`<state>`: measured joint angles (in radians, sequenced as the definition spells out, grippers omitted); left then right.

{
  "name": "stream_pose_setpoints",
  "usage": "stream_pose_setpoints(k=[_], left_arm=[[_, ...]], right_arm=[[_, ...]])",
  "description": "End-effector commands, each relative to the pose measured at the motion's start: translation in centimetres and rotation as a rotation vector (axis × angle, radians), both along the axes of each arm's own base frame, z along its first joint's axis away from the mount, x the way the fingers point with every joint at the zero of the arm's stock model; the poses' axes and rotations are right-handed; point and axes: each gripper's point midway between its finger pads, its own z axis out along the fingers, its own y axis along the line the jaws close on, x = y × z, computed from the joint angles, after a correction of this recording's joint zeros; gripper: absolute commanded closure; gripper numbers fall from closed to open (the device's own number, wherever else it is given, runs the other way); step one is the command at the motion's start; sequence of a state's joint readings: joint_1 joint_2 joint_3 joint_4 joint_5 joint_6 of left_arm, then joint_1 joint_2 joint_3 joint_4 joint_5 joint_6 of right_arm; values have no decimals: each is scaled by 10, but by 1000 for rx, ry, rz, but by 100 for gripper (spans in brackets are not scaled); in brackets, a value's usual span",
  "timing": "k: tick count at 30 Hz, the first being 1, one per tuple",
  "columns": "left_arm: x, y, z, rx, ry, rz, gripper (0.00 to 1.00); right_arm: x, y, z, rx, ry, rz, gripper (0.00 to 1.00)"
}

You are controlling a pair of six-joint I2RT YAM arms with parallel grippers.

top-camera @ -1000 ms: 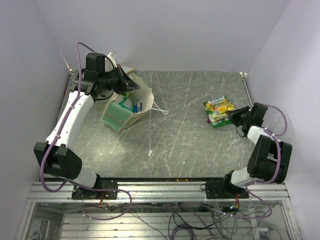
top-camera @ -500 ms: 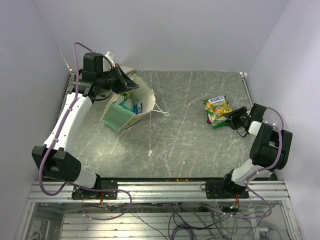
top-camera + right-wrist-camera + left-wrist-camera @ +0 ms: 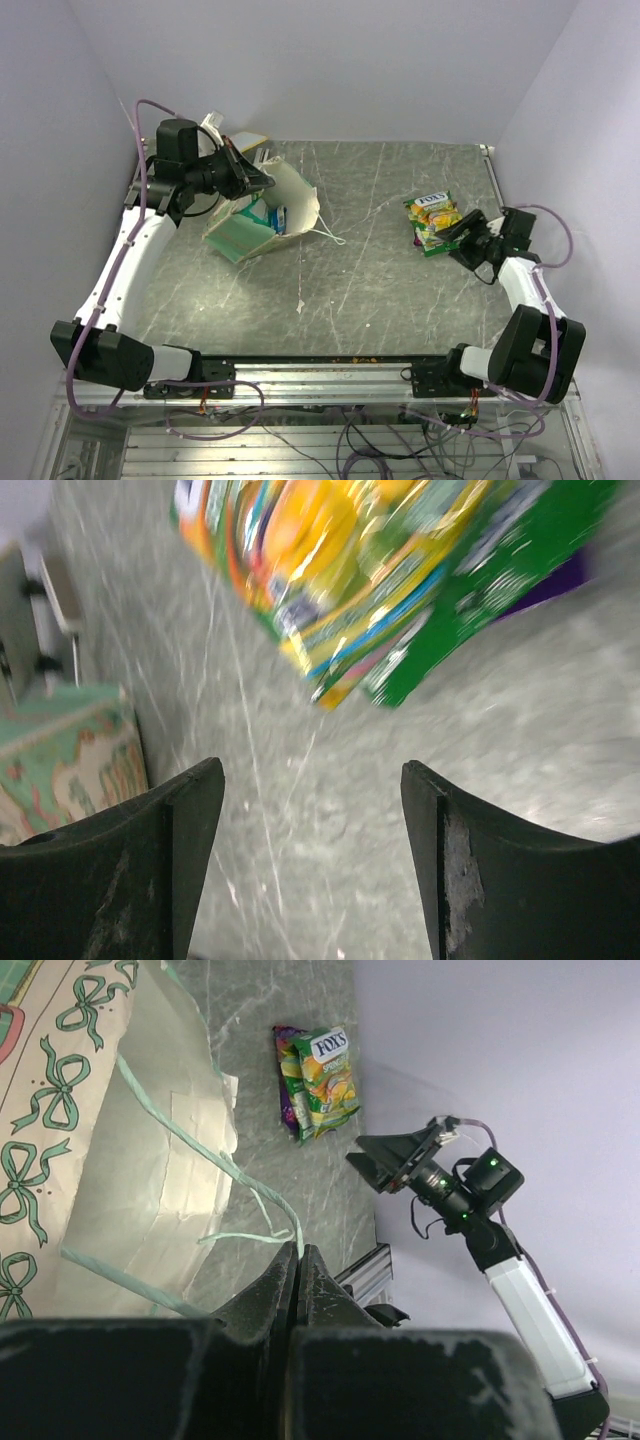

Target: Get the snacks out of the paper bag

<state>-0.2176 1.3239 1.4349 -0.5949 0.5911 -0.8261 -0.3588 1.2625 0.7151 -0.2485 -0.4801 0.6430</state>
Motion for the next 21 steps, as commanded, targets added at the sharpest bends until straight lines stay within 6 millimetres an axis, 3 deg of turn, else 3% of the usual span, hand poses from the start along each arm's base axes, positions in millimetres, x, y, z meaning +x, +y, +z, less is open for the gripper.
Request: stream_pose_setpoints(k=[1, 7, 11, 14, 21], left_arm=[[-17, -13, 17, -68, -34, -56, 93], [-39, -46, 12, -62, -14, -114, 93], [-48, -59, 20, -90, -35, -118, 93], [-58, -66, 14, -68, -20, -132, 93], [-95, -64, -13, -27, 47, -136, 93]], right_arm=[[-19, 73, 2, 55, 8, 260, 29], [-23, 154, 30, 41, -43, 497, 30], [-28, 188, 52, 9, -121, 587, 30], [-34, 213, 70, 3, -227, 668, 30], [-56, 270, 77, -18, -342, 843, 32]])
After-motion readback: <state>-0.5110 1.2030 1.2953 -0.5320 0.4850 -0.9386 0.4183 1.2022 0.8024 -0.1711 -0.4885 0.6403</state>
